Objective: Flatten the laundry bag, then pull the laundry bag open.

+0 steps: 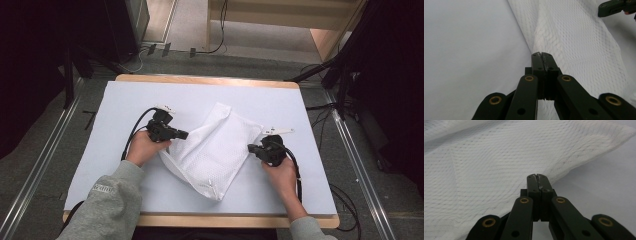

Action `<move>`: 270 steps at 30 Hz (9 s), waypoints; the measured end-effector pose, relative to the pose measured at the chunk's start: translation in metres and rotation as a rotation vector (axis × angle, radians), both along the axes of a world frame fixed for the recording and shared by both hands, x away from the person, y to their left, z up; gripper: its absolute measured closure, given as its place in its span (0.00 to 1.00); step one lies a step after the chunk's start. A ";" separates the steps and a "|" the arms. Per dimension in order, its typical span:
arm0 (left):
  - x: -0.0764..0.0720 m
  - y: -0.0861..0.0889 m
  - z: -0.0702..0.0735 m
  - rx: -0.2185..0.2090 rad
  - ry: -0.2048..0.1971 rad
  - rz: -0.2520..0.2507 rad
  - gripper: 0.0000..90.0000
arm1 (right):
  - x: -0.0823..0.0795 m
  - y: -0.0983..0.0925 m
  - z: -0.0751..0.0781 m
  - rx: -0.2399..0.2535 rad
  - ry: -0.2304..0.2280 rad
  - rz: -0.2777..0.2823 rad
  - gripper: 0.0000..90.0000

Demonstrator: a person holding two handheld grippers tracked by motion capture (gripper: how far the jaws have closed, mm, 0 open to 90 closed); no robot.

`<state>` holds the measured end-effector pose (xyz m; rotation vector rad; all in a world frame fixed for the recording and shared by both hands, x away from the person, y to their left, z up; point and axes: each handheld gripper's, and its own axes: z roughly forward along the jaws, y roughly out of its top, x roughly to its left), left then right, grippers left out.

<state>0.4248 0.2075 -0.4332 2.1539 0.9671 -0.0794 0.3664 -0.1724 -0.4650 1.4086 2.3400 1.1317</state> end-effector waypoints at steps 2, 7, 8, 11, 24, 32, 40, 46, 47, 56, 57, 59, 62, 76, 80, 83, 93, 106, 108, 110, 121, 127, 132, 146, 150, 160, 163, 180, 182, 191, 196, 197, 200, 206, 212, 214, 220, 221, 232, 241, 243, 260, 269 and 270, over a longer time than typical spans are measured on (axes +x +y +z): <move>-0.001 0.005 0.003 -0.015 -0.002 0.011 1.00 | 0.002 -0.003 0.001 -0.005 -0.005 -0.006 1.00; -0.006 0.026 0.010 -0.038 -0.010 0.058 1.00 | 0.009 -0.009 0.002 0.007 -0.008 -0.024 1.00; -0.008 0.030 0.012 -0.043 -0.010 0.074 1.00 | 0.012 -0.011 0.003 0.007 -0.006 -0.029 1.00; -0.012 0.043 0.013 -0.065 0.001 0.104 1.00 | 0.021 -0.013 0.002 0.008 0.000 -0.036 1.00; -0.032 0.067 0.001 -0.079 0.050 0.187 1.00 | 0.075 -0.009 0.001 0.003 0.008 -0.051 1.00; -0.041 0.075 -0.008 -0.048 0.058 0.215 0.94 | 0.088 -0.001 0.004 0.030 0.007 -0.032 1.00; -0.030 0.074 -0.006 -0.070 0.004 0.239 0.69 | 0.060 0.008 0.010 0.010 -0.021 0.011 0.87; -0.016 0.064 -0.010 -0.032 0.016 0.218 0.67 | 0.035 0.012 0.008 0.010 -0.029 0.030 0.79; -0.014 0.063 -0.010 -0.029 0.017 0.216 0.66 | 0.031 0.013 0.007 0.014 -0.024 0.030 0.77; 0.007 0.052 -0.018 0.002 0.024 0.204 0.65 | 0.001 0.022 -0.003 0.006 0.001 0.028 0.64; 0.008 0.051 -0.020 0.009 0.020 0.204 0.65 | -0.003 0.025 -0.004 0.000 0.002 0.033 0.63; 0.011 0.050 -0.022 0.005 0.023 0.203 0.67 | -0.008 0.030 -0.006 -0.012 -0.002 0.048 0.63; 0.013 0.048 -0.023 0.003 0.026 0.194 0.70 | -0.013 0.039 -0.009 -0.052 -0.034 0.055 0.63; 0.015 0.037 -0.026 0.002 0.095 0.191 1.00 | -0.005 0.040 -0.007 -0.071 -0.005 0.049 1.00; 0.015 0.041 -0.023 -0.028 0.091 0.197 1.00 | -0.002 0.039 -0.006 -0.055 0.012 0.057 1.00; 0.014 0.042 -0.020 -0.036 0.085 0.209 1.00 | -0.001 0.039 -0.004 -0.052 0.011 0.056 1.00; 0.012 0.046 -0.017 -0.036 0.080 0.211 1.00 | 0.004 0.031 -0.003 -0.038 0.017 0.054 1.00; 0.000 0.054 -0.013 -0.046 0.073 0.221 0.93 | 0.036 0.010 -0.006 -0.031 0.042 0.011 1.00; -0.004 0.055 -0.013 -0.046 0.081 0.221 0.91 | 0.041 0.008 -0.005 -0.031 0.048 0.004 1.00; -0.009 0.055 -0.012 -0.047 0.087 0.218 0.89 | 0.046 0.007 -0.005 -0.037 0.047 0.007 1.00; -0.031 0.051 -0.014 -0.022 0.074 0.195 0.80 | 0.076 0.008 -0.006 -0.036 0.043 0.017 1.00; -0.039 0.050 -0.013 -0.033 0.050 0.201 0.80 | 0.089 0.014 -0.006 -0.041 0.036 0.020 1.00; -0.042 0.046 -0.013 -0.022 0.049 0.189 0.79 | 0.091 0.013 -0.005 -0.039 0.046 0.017 0.99; -0.034 0.032 -0.020 0.011 0.059 0.150 0.78 | 0.071 0.002 -0.006 -0.045 0.049 0.003 0.97; -0.032 0.031 -0.021 0.015 0.064 0.143 0.77 | 0.072 0.001 -0.007 -0.046 0.017 -0.005 0.92; -0.034 0.028 -0.012 -0.025 0.062 0.136 0.61 | 0.061 -0.005 0.003 0.006 -0.027 -0.010 0.78; -0.036 0.026 -0.009 -0.021 0.049 0.127 0.57 | 0.056 -0.007 0.007 0.015 -0.030 0.004 0.76; -0.044 0.004 0.003 -0.023 0.003 0.047 0.46 | 0.023 -0.004 0.020 0.038 -0.052 0.092 0.59; -0.045 0.001 0.004 -0.024 -0.006 0.041 0.45 | 0.019 -0.004 0.021 0.037 -0.061 0.104 0.58; -0.048 -0.016 0.007 -0.022 -0.014 0.001 0.43 | 0.000 -0.008 0.026 0.056 -0.062 0.118 0.61; -0.048 -0.025 0.009 -0.037 -0.022 -0.024 0.43 | -0.012 -0.010 0.024 0.038 -0.041 0.134 0.70; -0.049 -0.028 0.010 -0.036 -0.019 -0.027 0.43 | -0.014 -0.010 0.023 0.038 -0.035 0.133 0.72; -0.048 -0.033 0.010 -0.044 -0.018 -0.036 0.43 | -0.020 -0.011 0.022 0.034 -0.021 0.138 0.79; -0.047 -0.045 0.011 -0.044 -0.025 -0.064 0.44 | -0.029 -0.012 0.018 0.031 0.016 0.150 0.91; -0.045 -0.060 0.010 -0.043 -0.025 -0.096 0.45 | -0.033 -0.003 0.007 0.032 0.061 0.173 0.96; -0.045 -0.063 0.009 -0.042 -0.020 -0.102 0.45 | -0.035 0.000 0.006 0.026 0.054 0.177 0.96; -0.044 -0.074 0.007 -0.046 -0.014 -0.125 0.46 | -0.038 0.005 0.000 -0.001 0.064 0.189 0.96; -0.044 -0.075 0.006 -0.046 -0.014 -0.129 0.46 | -0.038 0.006 -0.001 -0.003 0.066 0.190 0.96; -0.049 -0.102 -0.005 -0.043 -0.025 -0.168 0.52 | -0.039 0.005 -0.008 -0.017 0.029 0.221 0.97; -0.053 -0.124 -0.013 -0.013 -0.019 -0.205 0.63 | -0.039 0.005 -0.008 -0.016 0.029 0.223 0.97; -0.053 -0.129 -0.015 -0.004 -0.013 -0.217 0.65 | -0.039 0.004 -0.008 -0.016 0.028 0.225 0.97; -0.052 -0.158 -0.028 0.021 0.051 -0.235 0.82 | -0.039 0.005 -0.008 -0.027 0.021 0.225 0.97; -0.056 -0.163 -0.032 0.015 0.067 -0.243 0.85 | -0.039 0.005 -0.008 -0.028 0.020 0.227 0.97; -0.057 -0.164 -0.033 0.016 0.061 -0.247 0.85 | -0.039 0.005 -0.008 -0.029 0.020 0.227 0.97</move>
